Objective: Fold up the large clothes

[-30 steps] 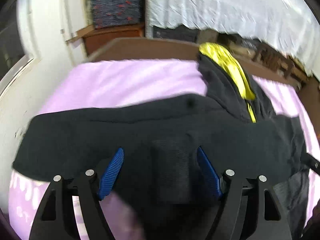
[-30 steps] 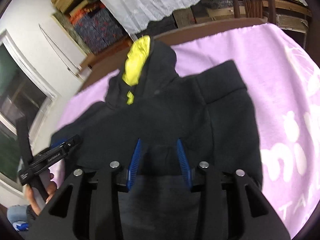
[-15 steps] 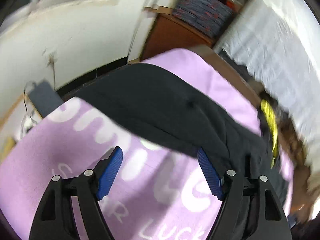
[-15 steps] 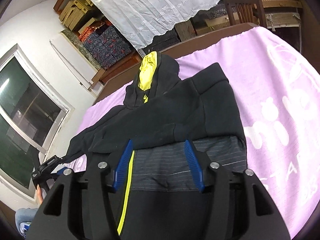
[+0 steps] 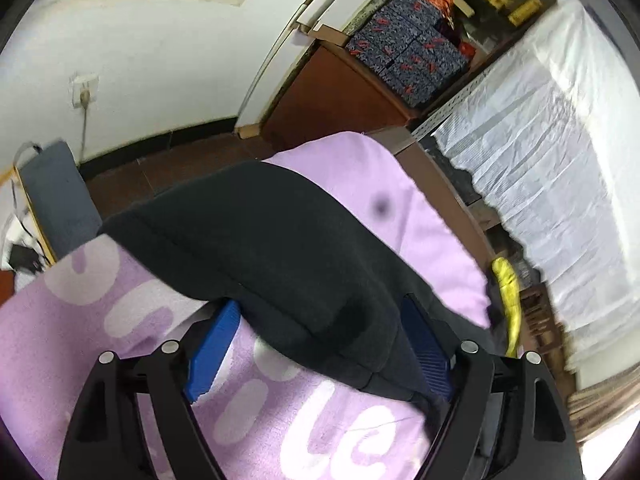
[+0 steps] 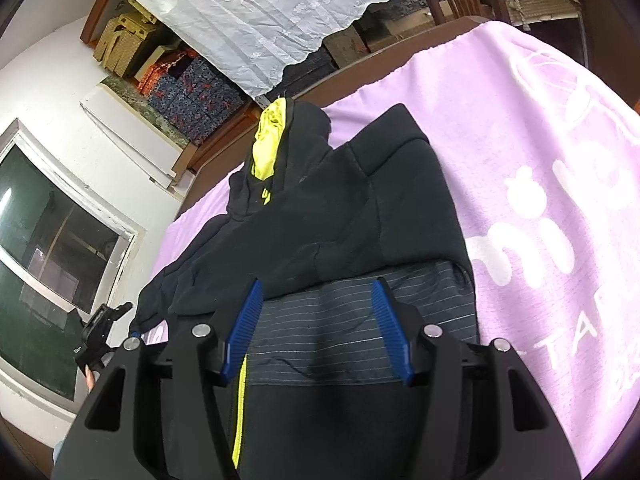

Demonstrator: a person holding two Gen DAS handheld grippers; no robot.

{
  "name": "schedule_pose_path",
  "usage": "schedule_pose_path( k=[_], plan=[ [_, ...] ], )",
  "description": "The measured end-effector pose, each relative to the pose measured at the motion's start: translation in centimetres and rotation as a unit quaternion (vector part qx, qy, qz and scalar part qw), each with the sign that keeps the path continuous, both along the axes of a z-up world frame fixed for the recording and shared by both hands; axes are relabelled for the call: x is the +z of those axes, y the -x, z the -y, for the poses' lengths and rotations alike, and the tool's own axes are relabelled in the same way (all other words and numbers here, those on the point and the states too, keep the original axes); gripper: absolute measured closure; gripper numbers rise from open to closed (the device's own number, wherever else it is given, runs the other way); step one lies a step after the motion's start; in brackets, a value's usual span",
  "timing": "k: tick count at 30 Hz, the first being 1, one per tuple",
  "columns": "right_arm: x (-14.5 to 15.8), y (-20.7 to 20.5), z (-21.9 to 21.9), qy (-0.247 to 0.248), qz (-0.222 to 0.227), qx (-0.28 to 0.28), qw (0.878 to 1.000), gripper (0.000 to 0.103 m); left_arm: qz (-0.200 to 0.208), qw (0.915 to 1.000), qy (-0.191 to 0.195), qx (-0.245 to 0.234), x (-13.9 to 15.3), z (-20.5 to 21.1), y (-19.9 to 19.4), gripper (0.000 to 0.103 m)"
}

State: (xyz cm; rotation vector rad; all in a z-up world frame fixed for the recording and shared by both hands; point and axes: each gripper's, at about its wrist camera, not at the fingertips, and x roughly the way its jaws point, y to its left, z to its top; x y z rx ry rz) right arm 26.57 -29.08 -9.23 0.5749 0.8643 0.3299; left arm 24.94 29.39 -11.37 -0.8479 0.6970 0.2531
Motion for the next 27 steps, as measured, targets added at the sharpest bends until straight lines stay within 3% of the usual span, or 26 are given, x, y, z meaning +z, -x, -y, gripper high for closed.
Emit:
schedule_pose_path(
  k=[6,14,16,18,19,22,23,24,27],
  plan=[
    [-0.4,-0.2,-0.7,0.011,-0.005,0.006,1.0,0.047,0.032,0.9976,0.06,0.014,-0.2,-2.5,1.0,0.036],
    [-1.0,-0.5,-0.9,0.015,-0.013,0.006,1.0,0.047,-0.004,0.9996,-0.021,-0.016,0.2,0.5,-0.9,0.038],
    [-1.1,-0.6,-0.9,0.016,-0.014,0.007,1.0,0.047,-0.018,0.9975,-0.065,-0.019,0.8,1.5,-1.6,0.038],
    [-1.2,-0.6,-1.1,0.018,-0.017,0.009,1.0,0.047,-0.022,0.9972,-0.071,-0.011,0.9,0.9,-2.0,0.038],
    [-1.3,-0.6,-1.1,0.019,-0.018,0.009,1.0,0.047,-0.02,0.9983,-0.055,0.005,0.7,-0.1,-2.0,0.04],
    [-1.5,-0.8,-1.2,0.02,-0.021,0.009,1.0,0.047,0.001,0.9998,0.012,0.015,0.0,-2.3,-1.5,0.053],
    [-1.5,-0.8,-1.1,0.021,-0.02,0.007,1.0,0.047,-0.001,0.9997,0.013,0.018,0.0,-2.6,-1.4,0.067],
    [-1.5,-0.7,-1.0,0.022,-0.018,0.004,1.0,0.047,-0.005,0.9997,0.009,0.02,0.0,-2.7,-1.4,0.073],
    [-1.4,-0.7,-0.9,0.027,-0.013,-0.002,1.0,0.047,-0.004,0.9998,0.009,0.019,0.4,-2.9,-1.1,0.083]
  ],
)
